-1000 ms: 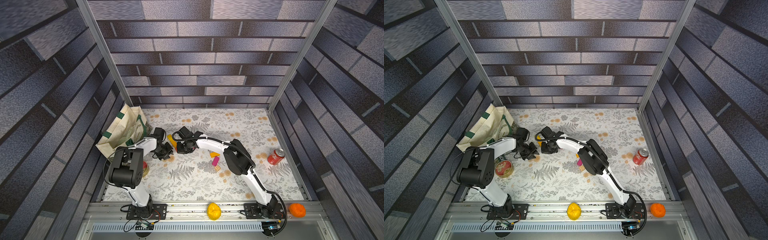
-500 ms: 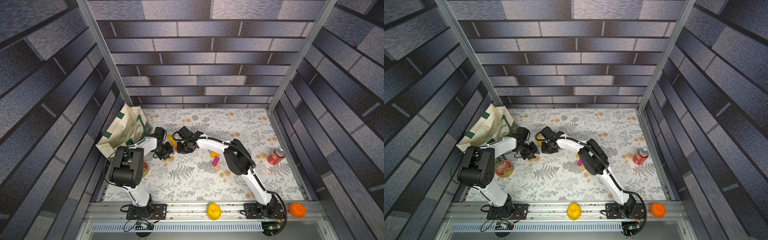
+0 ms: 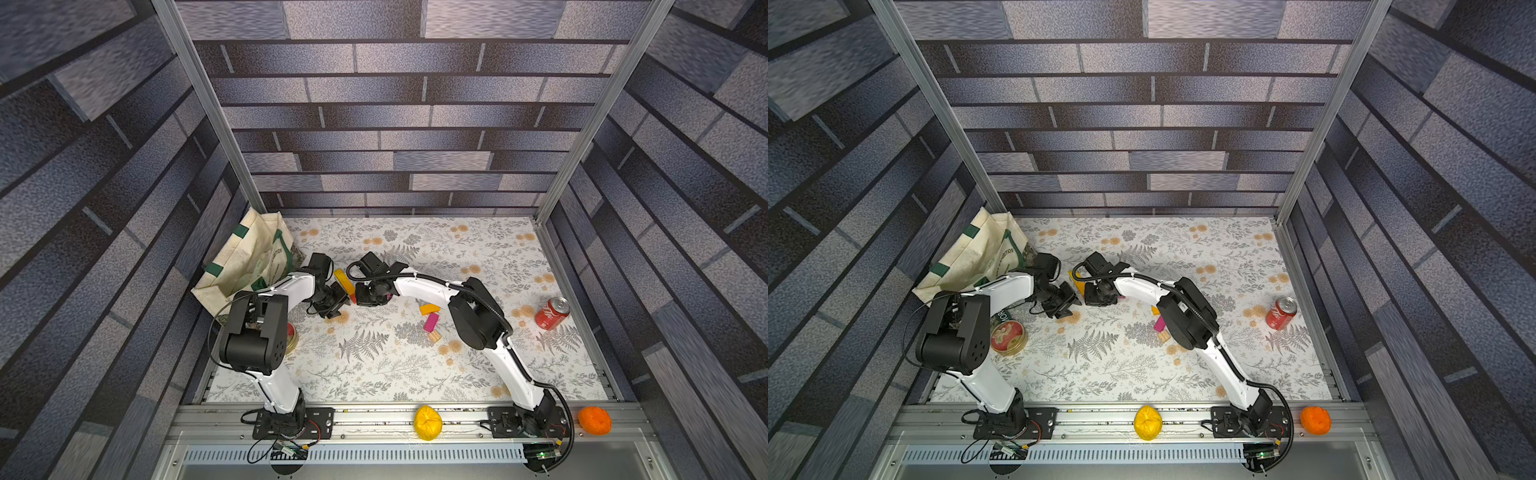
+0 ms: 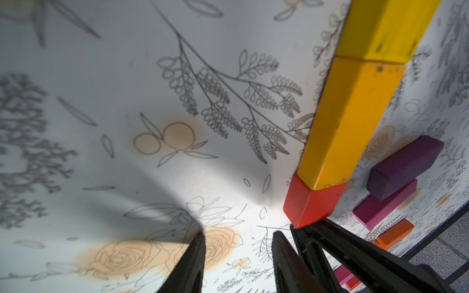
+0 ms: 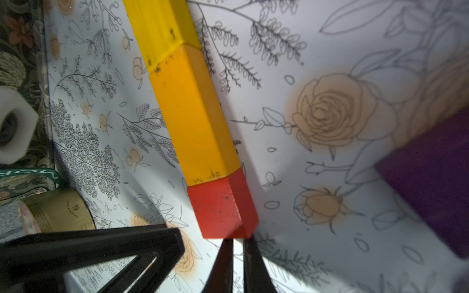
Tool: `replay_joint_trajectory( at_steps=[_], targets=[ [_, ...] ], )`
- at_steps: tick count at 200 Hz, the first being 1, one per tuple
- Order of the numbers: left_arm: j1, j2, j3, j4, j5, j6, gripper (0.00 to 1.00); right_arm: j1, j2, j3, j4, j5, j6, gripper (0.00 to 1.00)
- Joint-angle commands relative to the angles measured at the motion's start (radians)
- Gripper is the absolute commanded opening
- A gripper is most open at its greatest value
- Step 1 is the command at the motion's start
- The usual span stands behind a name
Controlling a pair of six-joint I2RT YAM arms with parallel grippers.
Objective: Assemble the letter v with building blocks
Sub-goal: Assemble the building block at the center of the board.
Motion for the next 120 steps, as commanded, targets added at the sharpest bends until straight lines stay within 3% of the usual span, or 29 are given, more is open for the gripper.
replay_joint_trajectory(
  at_steps=[1,61,120],
  targets=[
    [-0.006,0.061,-0.016,-0.018,-0.063,-0.023,0.46,-0.011,-0.003,-0.041,-0.061,0.037,0.003,0.13],
    [-0.014,0.087,0.001,-0.038,-0.100,-0.036,0.51,-0.012,-0.020,-0.073,-0.043,0.038,0.012,0.13],
    [-0.033,0.107,0.024,-0.071,-0.169,-0.036,0.40,-0.013,-0.033,-0.092,-0.036,0.039,0.014,0.13]
  ],
)
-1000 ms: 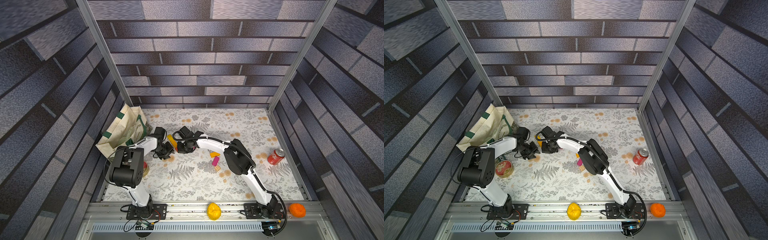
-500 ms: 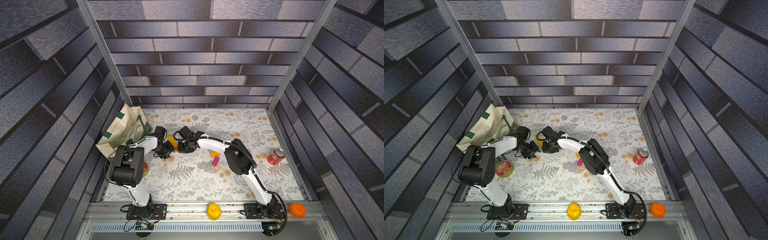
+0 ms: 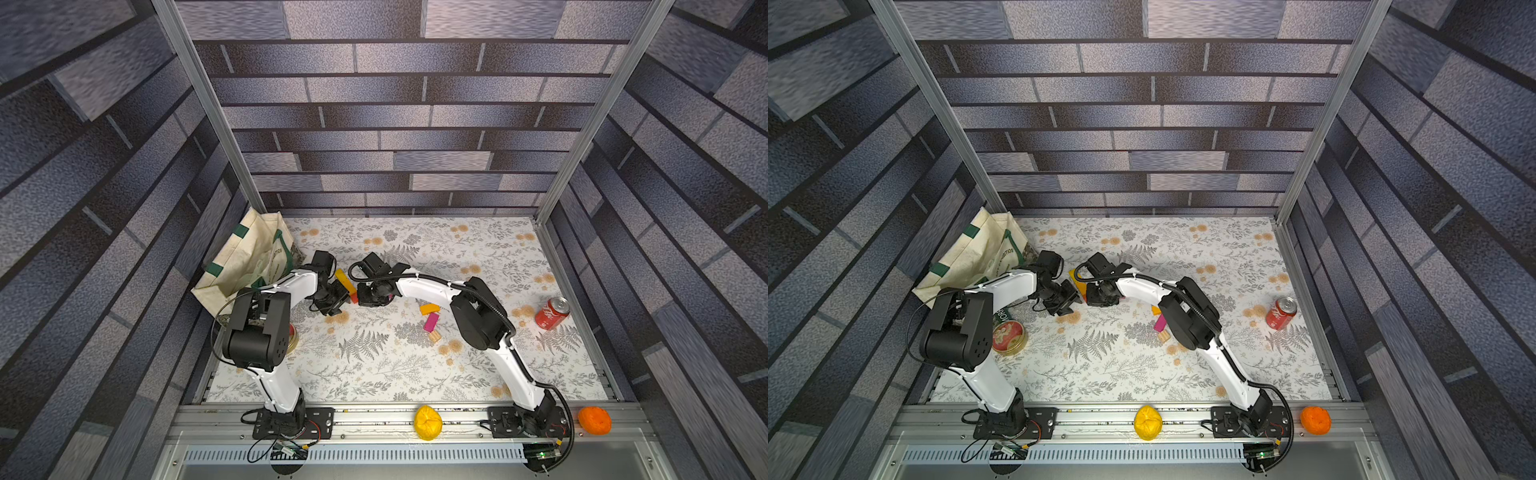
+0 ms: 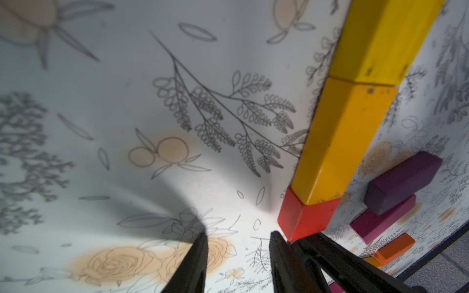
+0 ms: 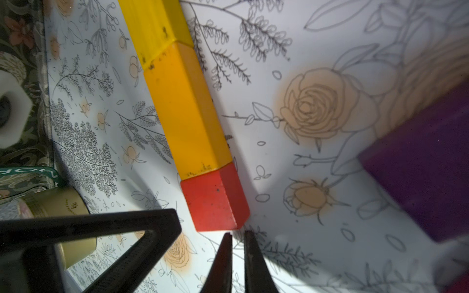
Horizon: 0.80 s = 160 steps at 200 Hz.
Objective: Assemble the letter v with building blocks
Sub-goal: Assemble the building block at the center of the board.
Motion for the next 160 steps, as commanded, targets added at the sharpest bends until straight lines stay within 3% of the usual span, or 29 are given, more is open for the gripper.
replay_joint_trajectory(
  at_steps=[1,62,160],
  targets=[
    [-0.015,0.078,-0.016,-0.054,-0.125,0.004,0.40,-0.008,-0.008,-0.044,-0.064,0.038,0.012,0.13],
    [-0.043,0.110,0.027,-0.102,-0.199,0.001,0.42,-0.011,-0.018,-0.060,-0.059,0.040,0.013,0.13],
    [-0.057,0.144,0.034,-0.104,-0.209,-0.003,0.47,-0.014,-0.029,-0.081,-0.049,0.042,0.018,0.14]
  ],
)
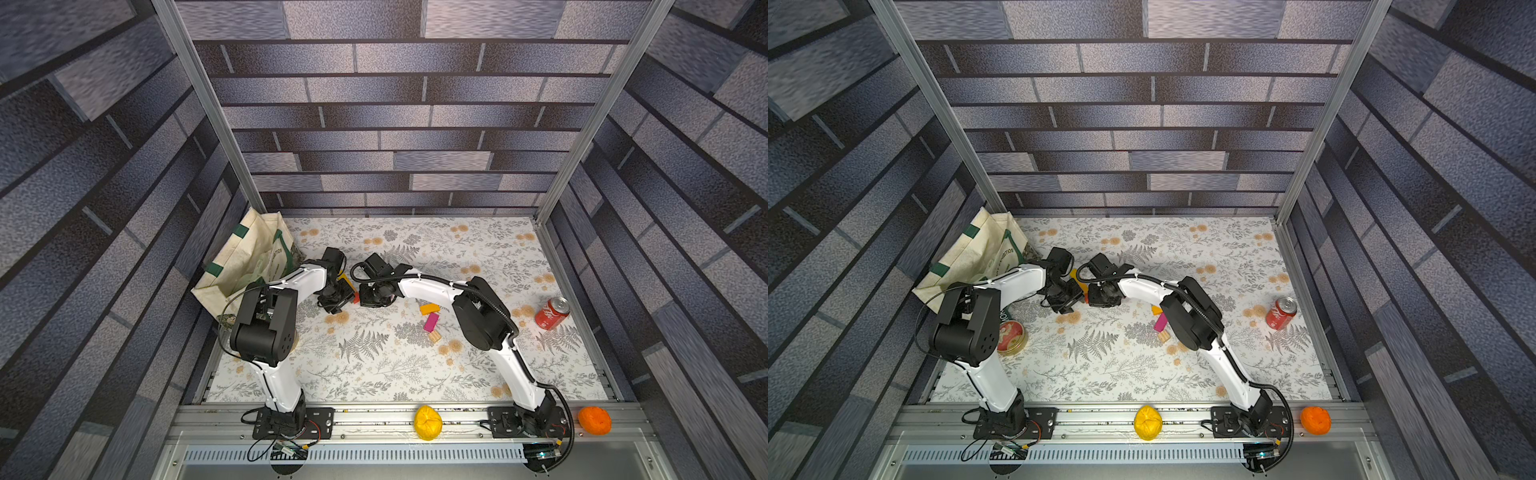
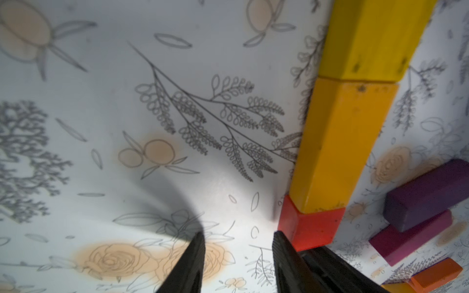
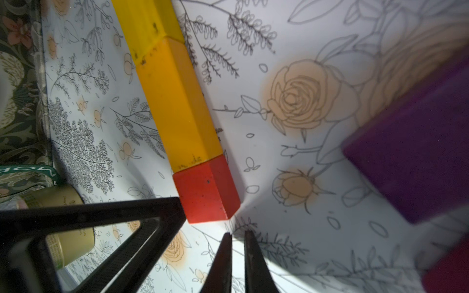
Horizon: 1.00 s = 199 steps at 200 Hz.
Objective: Assemble the letter v with building blocks
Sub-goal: Assemble the building block at the center of the board.
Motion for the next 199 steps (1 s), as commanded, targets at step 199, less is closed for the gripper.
replay_joint_trajectory(
  at_steps=[199],
  targets=[
    [0.005,0.055,-0.069,-0.025,-0.066,-0.001,0.51,-0.011,-0.030,-0.052,-0.072,0.034,0.011,0.14]
  ],
)
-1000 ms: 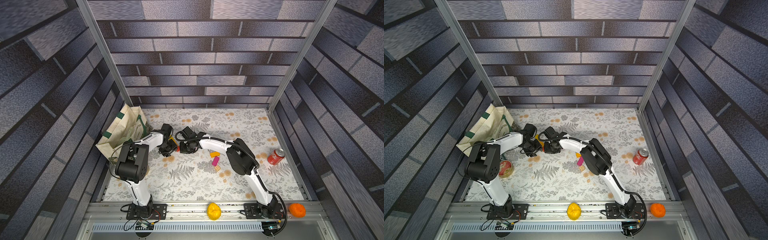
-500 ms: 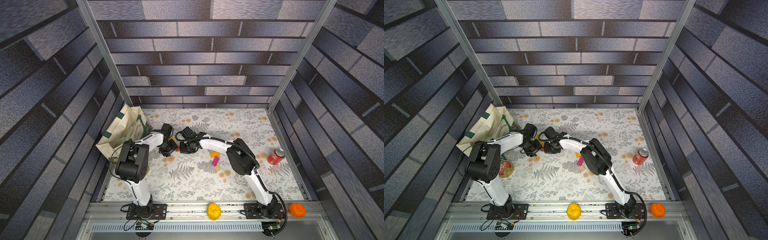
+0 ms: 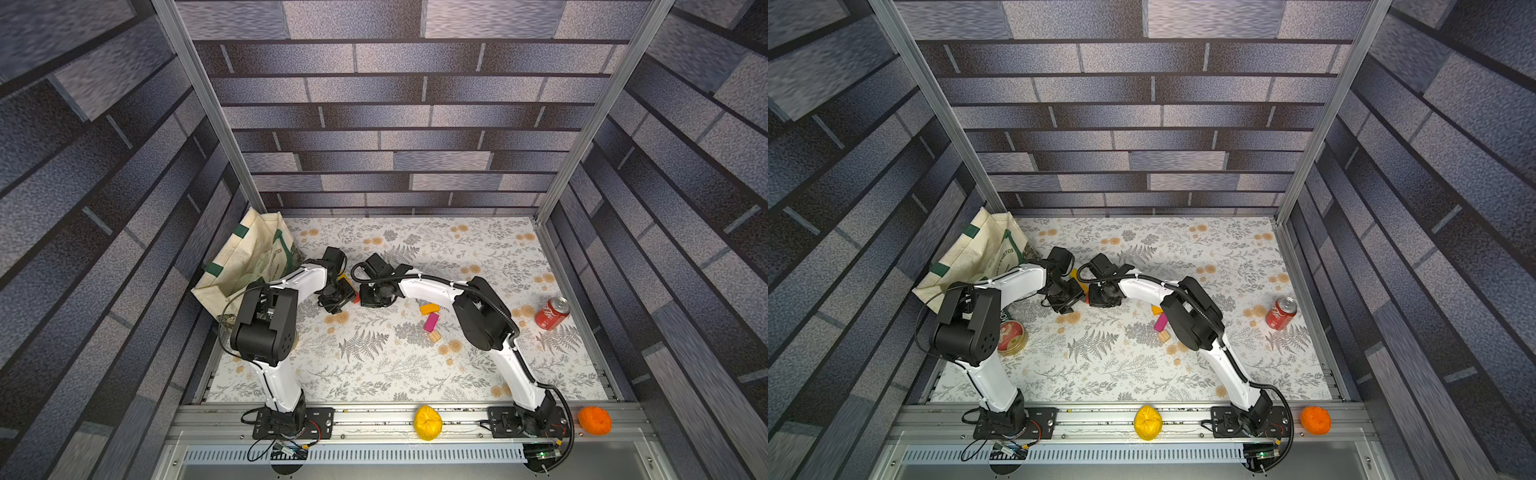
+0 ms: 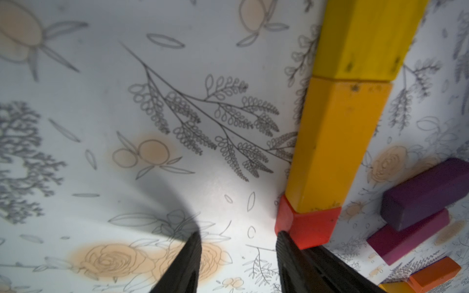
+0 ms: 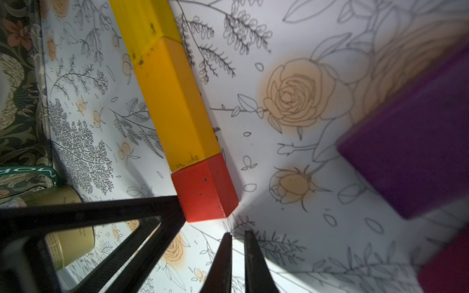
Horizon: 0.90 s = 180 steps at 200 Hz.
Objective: Assemble the letter v with building blocks
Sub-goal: Assemble the building block at the center of the board.
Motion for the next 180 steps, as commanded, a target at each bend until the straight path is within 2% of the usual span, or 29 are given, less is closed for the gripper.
replay_joint_trajectory(
  at_steps=[1,79,105,134,157,180],
  targets=[
    [0.006,0.053,-0.072,-0.026,-0.069,0.000,0.51,-0.011,-0.024,-0.041,-0.077,0.031,0.009,0.14],
    [0.019,-0.155,-0.101,-0.036,-0.052,-0.013,0.37,-0.011,-0.194,-0.153,-0.048,0.053,0.010,0.15],
    [0.032,-0.223,-0.084,-0.052,-0.069,-0.008,0.29,-0.011,-0.262,-0.179,-0.045,0.073,-0.009,0.16],
    [0.031,-0.263,-0.039,-0.075,-0.097,0.032,0.26,-0.014,-0.350,-0.220,-0.050,0.113,-0.034,0.16],
    [0.013,-0.255,0.012,-0.090,-0.105,0.082,0.28,-0.022,-0.401,-0.262,-0.050,0.130,-0.048,0.18],
    [-0.031,-0.203,0.107,-0.131,-0.127,0.147,0.44,-0.028,-0.455,-0.310,-0.047,0.161,-0.058,0.19]
  ],
)
